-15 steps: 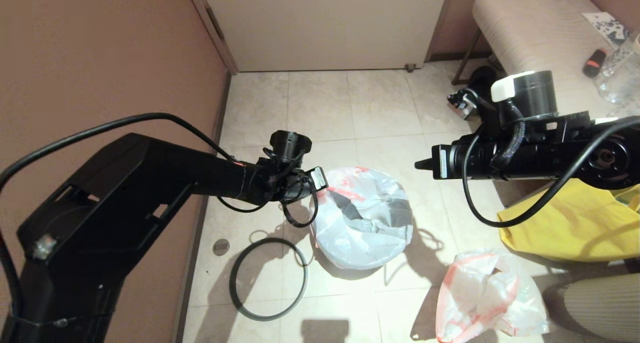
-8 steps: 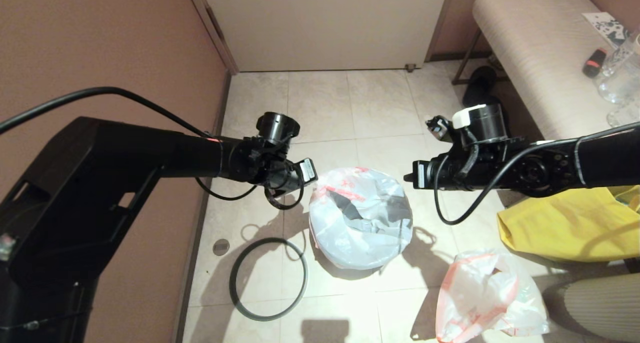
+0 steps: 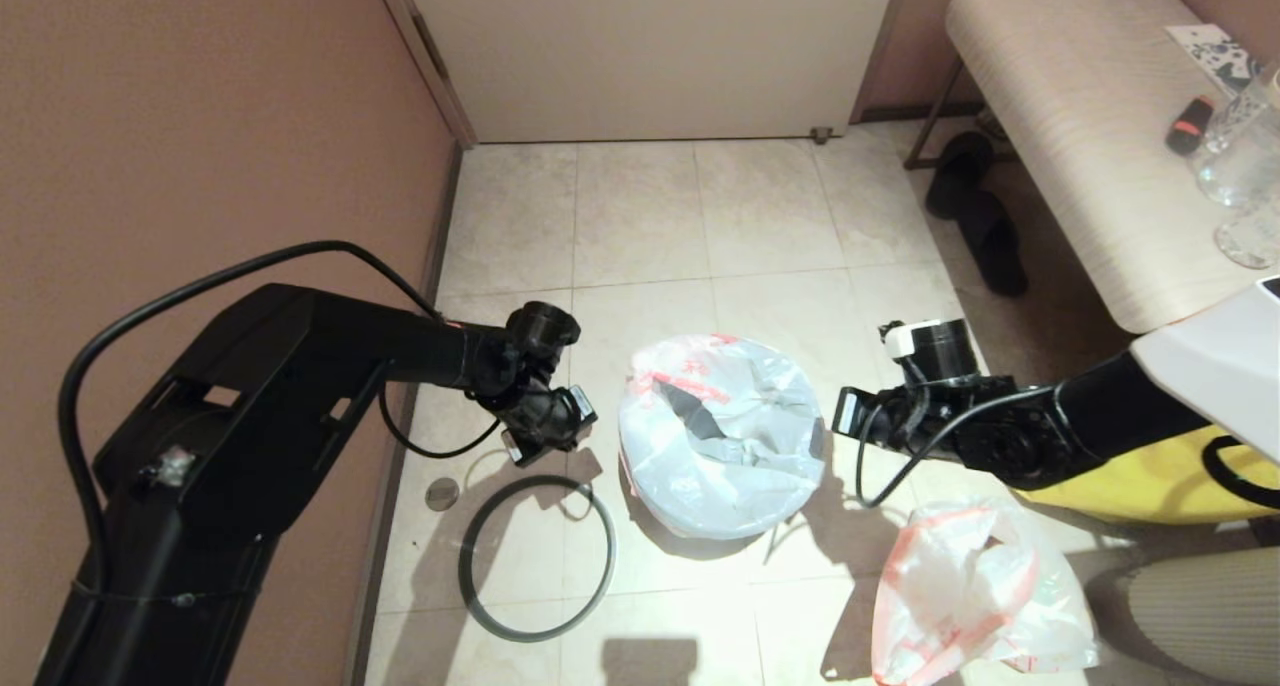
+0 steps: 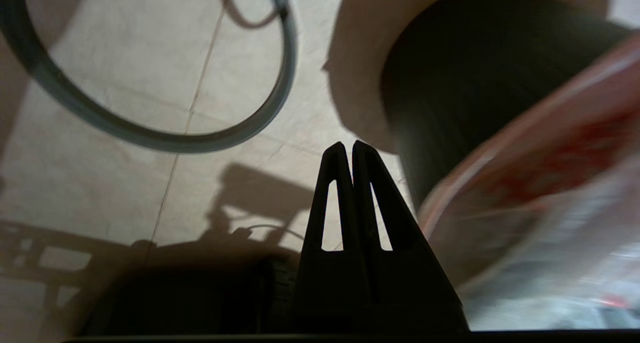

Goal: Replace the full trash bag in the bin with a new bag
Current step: Place the trash can ring on the trash can

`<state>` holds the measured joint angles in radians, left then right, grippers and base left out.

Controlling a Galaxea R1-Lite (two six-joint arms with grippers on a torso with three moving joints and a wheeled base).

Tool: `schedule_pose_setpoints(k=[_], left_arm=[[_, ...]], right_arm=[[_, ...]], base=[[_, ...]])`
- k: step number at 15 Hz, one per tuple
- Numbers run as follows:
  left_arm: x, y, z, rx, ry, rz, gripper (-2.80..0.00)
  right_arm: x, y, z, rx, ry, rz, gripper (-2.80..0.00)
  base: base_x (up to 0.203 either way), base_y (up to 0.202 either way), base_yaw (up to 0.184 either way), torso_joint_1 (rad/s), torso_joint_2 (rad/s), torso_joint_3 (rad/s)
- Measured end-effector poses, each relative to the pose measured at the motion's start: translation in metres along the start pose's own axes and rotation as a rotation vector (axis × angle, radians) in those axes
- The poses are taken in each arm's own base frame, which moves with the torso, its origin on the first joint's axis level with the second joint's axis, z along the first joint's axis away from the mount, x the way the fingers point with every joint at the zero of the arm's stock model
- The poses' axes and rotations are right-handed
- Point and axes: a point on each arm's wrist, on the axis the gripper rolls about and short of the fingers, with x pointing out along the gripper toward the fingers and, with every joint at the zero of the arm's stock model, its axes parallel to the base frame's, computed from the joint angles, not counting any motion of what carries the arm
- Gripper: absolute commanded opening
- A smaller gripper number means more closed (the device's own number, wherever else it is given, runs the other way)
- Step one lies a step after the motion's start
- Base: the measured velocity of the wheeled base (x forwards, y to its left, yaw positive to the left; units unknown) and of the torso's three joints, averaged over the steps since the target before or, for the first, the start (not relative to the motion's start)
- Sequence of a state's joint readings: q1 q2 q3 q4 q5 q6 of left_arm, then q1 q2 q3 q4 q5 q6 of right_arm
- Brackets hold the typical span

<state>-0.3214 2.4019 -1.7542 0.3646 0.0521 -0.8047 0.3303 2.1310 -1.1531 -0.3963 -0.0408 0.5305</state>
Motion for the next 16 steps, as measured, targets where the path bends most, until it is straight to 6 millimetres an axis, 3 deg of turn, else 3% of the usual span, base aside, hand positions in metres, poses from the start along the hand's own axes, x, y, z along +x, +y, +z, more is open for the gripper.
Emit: schedule_pose_setpoints(k=[3,6,11,14,16], left_arm=[[0.016,0.026,-0.015,-0.057,0.014,-0.066,-2.8],[0.022,0.031,-0.013,-0.081,-0.033,-0.115,-2.8],[0.052,0.022,0.008,-0.094,-0.067,0.026,-2.8],[0.079,0.028,0.005,-0.056,0.008,0.157,-2.8],[0.099,0.025,-0.005,0.08,0.006,0.16,-2.8]], right_arm=[[-0.042,-0.029,-0.012,0.135,0.044,0.013,-2.8],[-0.057,-0.063,-0.034,0.19,0.052,0.067,-2.8],[-0.055,-0.119,-0.068,0.144,-0.038,0.269,-2.8],[-0.051,-0.129,-0.083,0.093,-0.08,0.294,-2.8],[-0.047,-0.133,-0.09,0.095,-0.056,0.278,-2.8]], base=[[0.0,0.0,0.0,0.0,0.0,0.0],[0.0,0.0,0.0,0.0,0.0,0.0],[0.0,0.0,0.0,0.0,0.0,0.0],[0.0,0.0,0.0,0.0,0.0,0.0],[0.0,0.0,0.0,0.0,0.0,0.0]])
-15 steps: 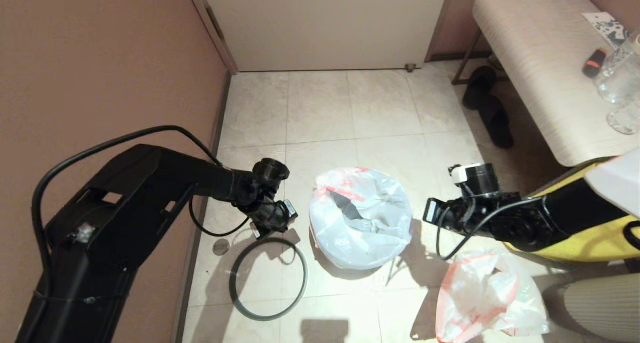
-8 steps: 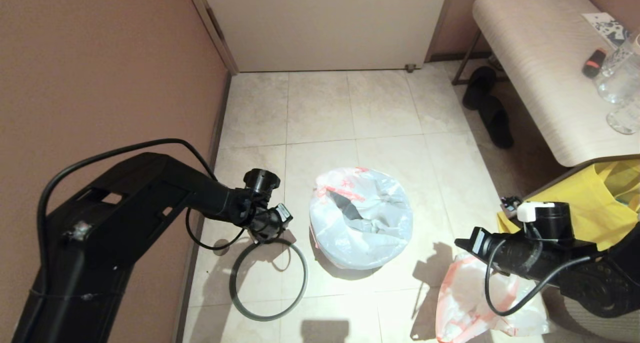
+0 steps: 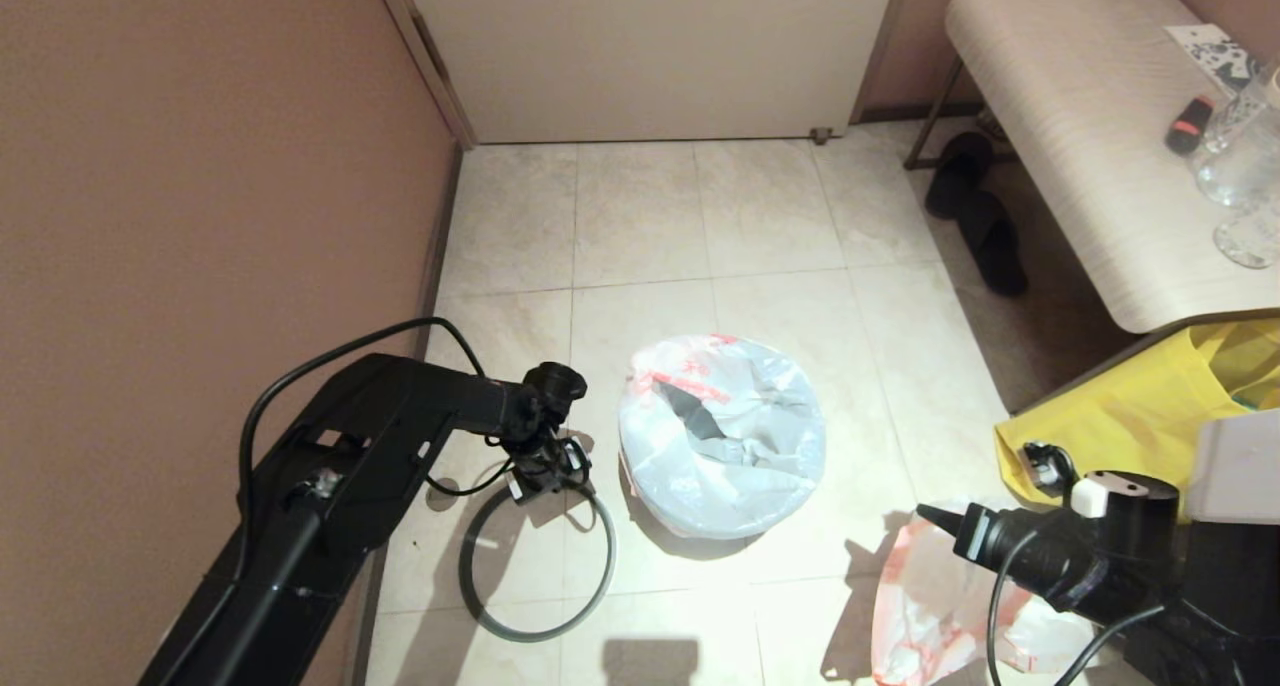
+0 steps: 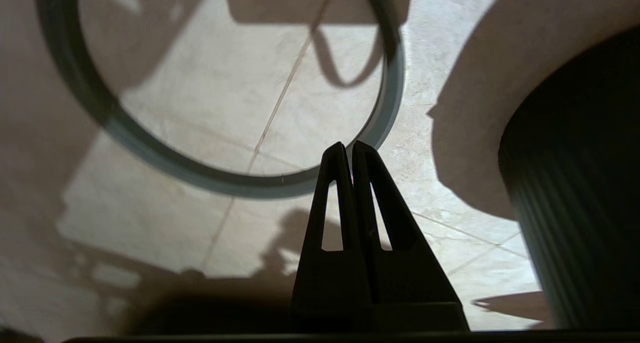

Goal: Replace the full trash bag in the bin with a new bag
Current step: Place the trash can ring on the trash can

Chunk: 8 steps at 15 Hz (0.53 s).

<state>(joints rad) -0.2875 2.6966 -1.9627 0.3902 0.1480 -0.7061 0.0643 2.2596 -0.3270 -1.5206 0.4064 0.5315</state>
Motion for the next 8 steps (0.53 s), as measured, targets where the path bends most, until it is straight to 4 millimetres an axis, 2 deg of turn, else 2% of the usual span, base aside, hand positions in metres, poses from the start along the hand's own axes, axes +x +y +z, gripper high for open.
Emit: schedule_pose_setpoints(k=[5,8], left_arm=[[0.039,0.001,-0.035,0.335,0.054,0.108,-2.8],[0.062,0.017,-0.04,0.522,0.086,0.145,-2.8]], right_arm=[[0.003,0.0,-0.006,0.002,0.024,0.0,-2.8],[0.002,0.001,-0.008,0.002,0.032,0.002,-2.8]], base=[[0.0,0.0,0.0,0.0,0.0,0.0],[0.0,0.0,0.0,0.0,0.0,0.0]])
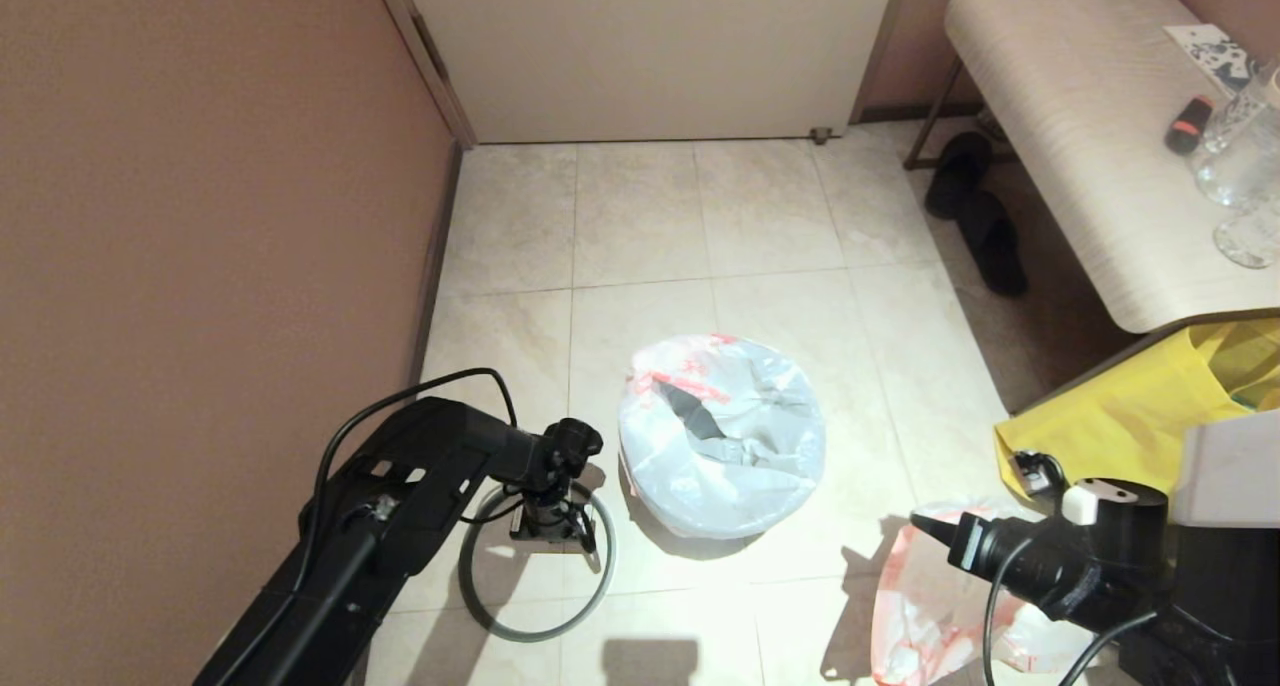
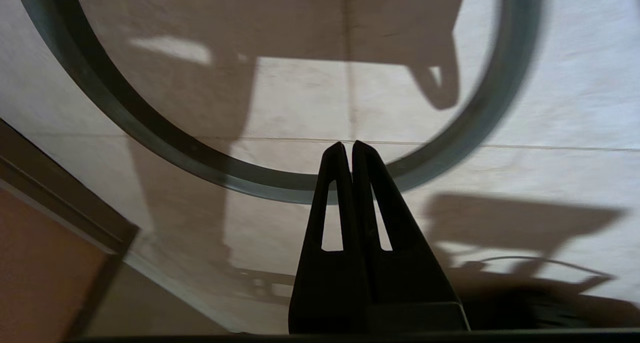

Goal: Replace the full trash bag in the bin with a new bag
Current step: Place the trash can ring on the trash can

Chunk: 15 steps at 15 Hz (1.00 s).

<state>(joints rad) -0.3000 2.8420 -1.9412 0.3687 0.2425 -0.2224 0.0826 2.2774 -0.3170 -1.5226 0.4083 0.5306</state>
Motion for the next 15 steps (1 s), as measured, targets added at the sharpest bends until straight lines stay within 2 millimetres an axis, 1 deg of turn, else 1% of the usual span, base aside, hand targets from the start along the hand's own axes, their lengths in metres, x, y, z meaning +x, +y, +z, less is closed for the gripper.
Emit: schedule_pose_setpoints(k=[3,5,7,9,11,12,14,15], left_arm=[[0.019,0.003,-0.012,0.168,-0.001,-0.059,-2.8],[0.032,0.007,-0.017,0.268,-0.06,-0.111,-2.8],[0.041,0.002,-0.025,0.369,-0.115,-0.17,-2.8],[0.049,0.001,-0.023,0.427,-0.195,-0.186,-2.8],[0.05,-0.004,-0.022,0.436,-0.234,-0.194,-2.8],[0.05,-0.007,-0.022,0.44,-0.24,-0.199,0.0],[0.047,-0.012,-0.018,0.441,-0.27,-0.204,0.0],[0.044,-0.018,-0.018,0.45,-0.28,-0.209,0.0]], right_arm=[[0.001,0.001,-0.001,-0.002,0.005,0.004,-2.8],[0.001,0.002,-0.001,-0.003,0.005,0.006,-2.8],[0.002,0.003,-0.002,-0.008,0.009,0.007,-2.8],[0.002,0.003,-0.003,-0.01,0.011,0.007,-2.8],[0.003,0.003,-0.004,-0.012,0.014,0.007,-2.8],[0.003,0.002,-0.004,-0.015,0.014,0.005,-2.8],[0.003,0.002,-0.004,-0.016,0.017,0.006,-2.8],[0.004,0.002,-0.004,-0.019,0.017,0.006,-2.8]], base=[[0.0,0.0,0.0,0.0,0.0,0.0],[0.0,0.0,0.0,0.0,0.0,0.0],[0.0,0.0,0.0,0.0,0.0,0.0],[0.0,0.0,0.0,0.0,0.0,0.0],[0.0,0.0,0.0,0.0,0.0,0.0],[0.0,0.0,0.0,0.0,0.0,0.0],[0.0,0.0,0.0,0.0,0.0,0.0],[0.0,0.0,0.0,0.0,0.0,0.0]])
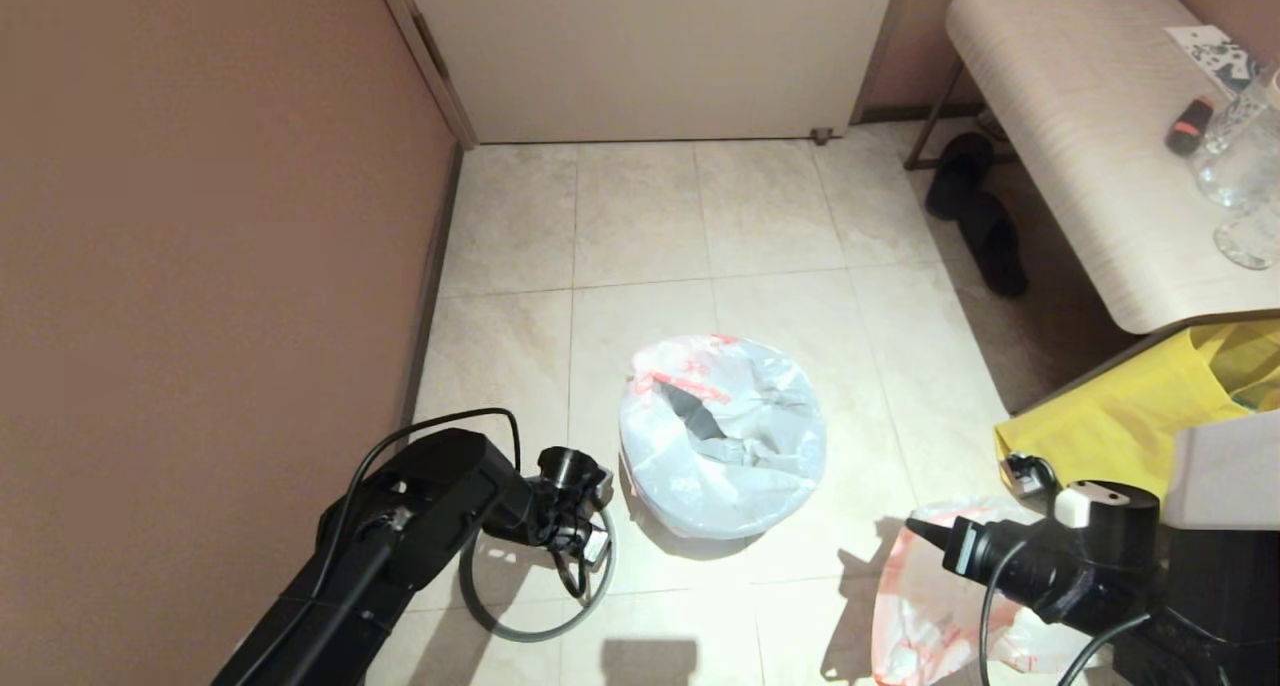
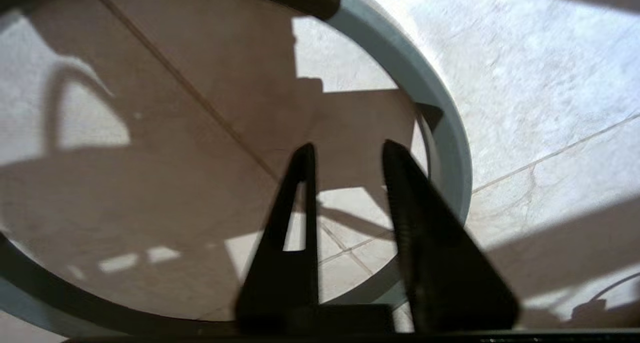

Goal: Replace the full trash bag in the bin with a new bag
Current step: Place the trash can ring on the trash can

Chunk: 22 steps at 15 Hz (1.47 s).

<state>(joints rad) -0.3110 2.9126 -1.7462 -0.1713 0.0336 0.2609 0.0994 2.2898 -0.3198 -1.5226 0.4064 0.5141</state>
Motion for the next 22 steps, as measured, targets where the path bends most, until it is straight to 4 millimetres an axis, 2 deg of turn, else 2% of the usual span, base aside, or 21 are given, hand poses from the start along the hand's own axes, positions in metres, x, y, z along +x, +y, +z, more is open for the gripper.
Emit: schedule_pose_setpoints(k=[2,6,11,14,15,22], left_arm=[[-0.001,-0.016,0.007,0.029,-0.017,-0.014,0.0],[0.005,-0.031,0.015,0.061,-0.036,-0.002,0.0],[0.023,-0.033,0.008,0.068,0.002,0.056,0.0],[0.031,-0.027,0.001,0.053,0.023,0.06,0.0],[0.032,-0.029,-0.001,0.055,0.036,0.058,-2.8],[0.034,-0.025,-0.008,0.051,0.08,0.047,-2.8]], right_arm=[[0.0,0.0,0.0,0.0,0.002,-0.001,-2.8],[0.0,0.0,-0.001,-0.001,0.004,-0.001,-2.8],[0.001,0.0,-0.001,-0.002,0.003,0.001,-2.8],[0.001,0.001,-0.001,-0.003,0.005,0.003,-2.8],[0.001,0.001,-0.001,-0.003,0.004,0.003,-2.8],[0.002,0.001,-0.001,-0.005,0.004,0.006,-2.8]], base=[[0.0,0.0,0.0,0.0,0.0,0.0],[0.0,0.0,0.0,0.0,0.0,0.0],[0.0,0.0,0.0,0.0,0.0,0.0],[0.0,0.0,0.0,0.0,0.0,0.0],[0.0,0.0,0.0,0.0,0.0,0.0],[0.0,0.0,0.0,0.0,0.0,0.0]])
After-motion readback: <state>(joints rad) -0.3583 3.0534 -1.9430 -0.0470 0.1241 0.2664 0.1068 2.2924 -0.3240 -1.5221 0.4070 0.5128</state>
